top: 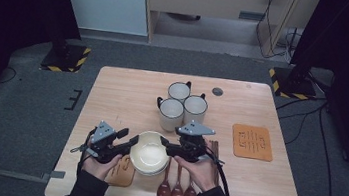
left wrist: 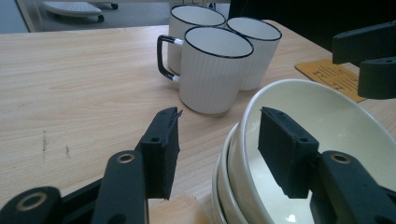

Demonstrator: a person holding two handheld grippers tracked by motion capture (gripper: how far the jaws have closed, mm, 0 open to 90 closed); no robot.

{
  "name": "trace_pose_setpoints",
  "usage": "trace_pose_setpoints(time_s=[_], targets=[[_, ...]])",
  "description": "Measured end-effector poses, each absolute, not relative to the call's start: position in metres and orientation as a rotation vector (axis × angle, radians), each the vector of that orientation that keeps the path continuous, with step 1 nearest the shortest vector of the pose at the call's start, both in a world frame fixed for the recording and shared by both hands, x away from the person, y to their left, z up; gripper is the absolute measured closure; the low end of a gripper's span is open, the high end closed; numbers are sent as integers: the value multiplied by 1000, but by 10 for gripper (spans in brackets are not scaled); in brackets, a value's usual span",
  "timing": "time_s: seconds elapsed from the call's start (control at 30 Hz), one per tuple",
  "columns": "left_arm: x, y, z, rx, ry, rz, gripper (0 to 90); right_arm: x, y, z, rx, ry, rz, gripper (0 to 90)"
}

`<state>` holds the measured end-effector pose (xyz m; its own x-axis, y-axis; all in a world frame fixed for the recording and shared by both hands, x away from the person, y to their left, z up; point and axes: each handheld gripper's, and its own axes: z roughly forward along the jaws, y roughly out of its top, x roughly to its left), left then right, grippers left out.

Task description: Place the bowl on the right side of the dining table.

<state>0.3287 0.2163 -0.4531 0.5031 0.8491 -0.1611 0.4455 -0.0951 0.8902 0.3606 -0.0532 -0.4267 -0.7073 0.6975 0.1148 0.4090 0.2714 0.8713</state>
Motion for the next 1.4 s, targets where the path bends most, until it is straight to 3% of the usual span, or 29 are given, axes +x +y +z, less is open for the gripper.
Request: trace_pose_setpoints(time_s=[1.07, 1.4], targets=[[329, 206, -460, 1778, 1114, 435, 771, 359, -36, -451, 1012, 2362, 1294, 744], [329, 204, -459, 1783, 1114, 441, 811, 360, -33, -450, 1019, 2357, 1261, 769]])
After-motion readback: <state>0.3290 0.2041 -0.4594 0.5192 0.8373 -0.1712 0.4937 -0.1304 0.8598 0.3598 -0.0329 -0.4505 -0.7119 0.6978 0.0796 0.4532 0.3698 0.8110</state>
